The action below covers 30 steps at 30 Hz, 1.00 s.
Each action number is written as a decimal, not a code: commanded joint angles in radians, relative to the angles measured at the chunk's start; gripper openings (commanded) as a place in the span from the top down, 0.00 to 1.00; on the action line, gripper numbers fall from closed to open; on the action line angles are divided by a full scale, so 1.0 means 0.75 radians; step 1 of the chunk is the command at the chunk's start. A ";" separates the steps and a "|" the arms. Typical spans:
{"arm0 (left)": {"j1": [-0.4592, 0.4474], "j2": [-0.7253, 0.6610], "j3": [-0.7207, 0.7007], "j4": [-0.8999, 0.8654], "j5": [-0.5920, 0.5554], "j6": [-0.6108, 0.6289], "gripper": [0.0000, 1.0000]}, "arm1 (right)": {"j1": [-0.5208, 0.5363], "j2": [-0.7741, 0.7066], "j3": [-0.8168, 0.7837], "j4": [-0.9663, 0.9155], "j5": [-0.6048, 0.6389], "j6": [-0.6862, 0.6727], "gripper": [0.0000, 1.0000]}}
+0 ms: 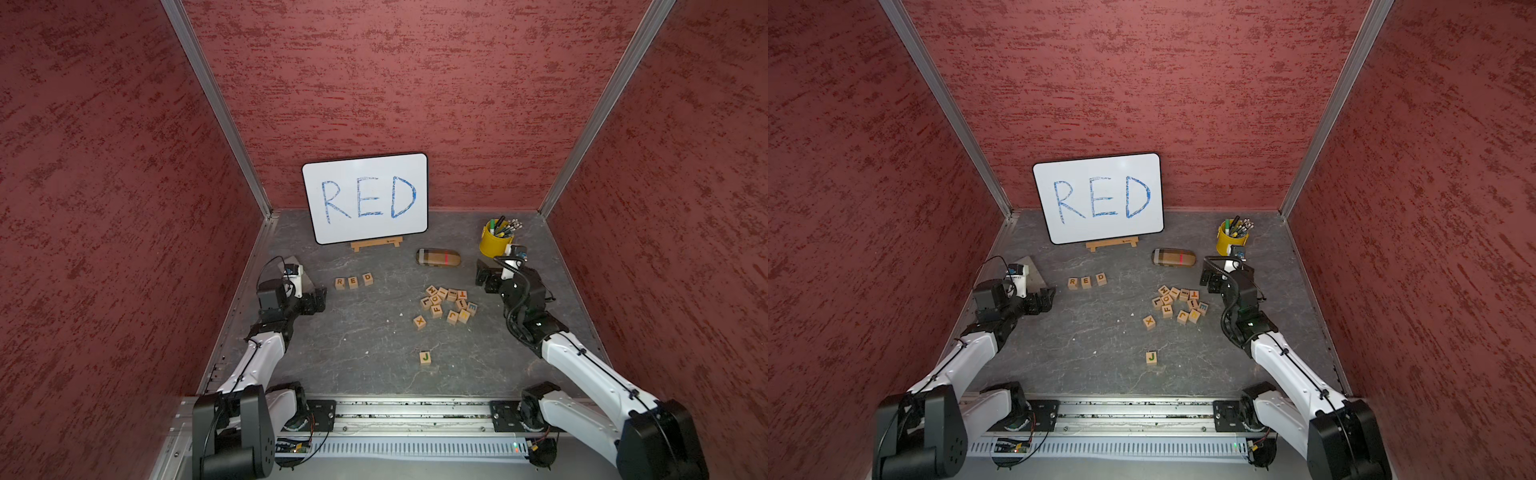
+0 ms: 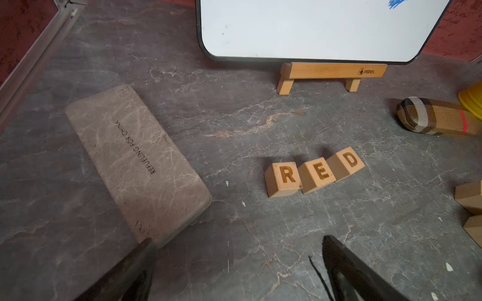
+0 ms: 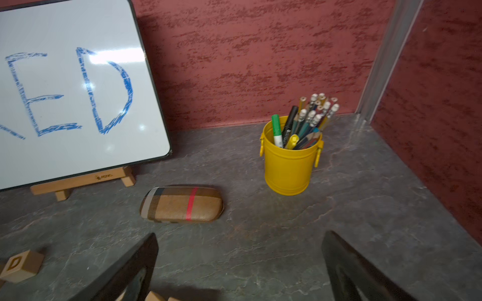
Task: Assemble the uppercase word "red" with letter blocks
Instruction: Reset both arms
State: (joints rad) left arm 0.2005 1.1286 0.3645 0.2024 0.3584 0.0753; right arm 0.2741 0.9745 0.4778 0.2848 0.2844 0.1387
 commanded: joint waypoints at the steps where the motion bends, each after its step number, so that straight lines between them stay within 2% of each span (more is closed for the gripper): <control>1: -0.001 0.095 -0.044 0.495 0.009 -0.036 0.01 | -0.037 -0.058 -0.088 0.162 0.181 -0.048 0.01; 2: -0.006 0.143 -0.051 0.579 -0.013 -0.049 0.01 | -0.055 -0.084 -0.138 0.216 0.211 -0.035 0.01; 7: -0.033 0.255 -0.015 0.692 -0.073 -0.176 0.01 | -0.160 -0.166 -0.363 0.506 0.247 -0.042 0.01; 11: -0.148 0.363 -0.021 0.853 -0.223 -0.117 0.01 | -0.244 -0.097 -0.468 0.690 0.222 -0.061 0.01; 15: -0.176 0.547 -0.041 1.053 -0.236 -0.086 0.01 | -0.330 0.096 -0.541 0.952 0.160 -0.066 0.01; 16: -0.183 0.518 -0.018 0.961 -0.252 -0.080 0.01 | -0.350 0.162 -0.548 1.038 0.152 -0.067 0.01; 19: -0.181 0.537 0.006 0.940 -0.284 -0.095 0.01 | -0.379 0.327 -0.477 1.165 0.081 -0.066 0.01; 25: -0.185 0.535 0.024 0.904 -0.285 -0.091 0.00 | -0.385 0.648 -0.288 1.203 -0.098 -0.113 0.01; 27: -0.187 0.538 0.023 0.915 -0.287 -0.090 0.01 | -0.387 0.721 -0.317 1.314 -0.139 -0.129 0.01; 30: -0.185 0.538 0.023 0.912 -0.284 -0.092 0.01 | -0.386 0.765 -0.378 1.477 -0.105 -0.125 0.01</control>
State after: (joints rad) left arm 0.0662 1.5318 0.3714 0.8707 0.1528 -0.0029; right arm -0.0105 1.5188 0.2272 1.2152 0.2371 0.0631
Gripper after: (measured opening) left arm 0.995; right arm 0.992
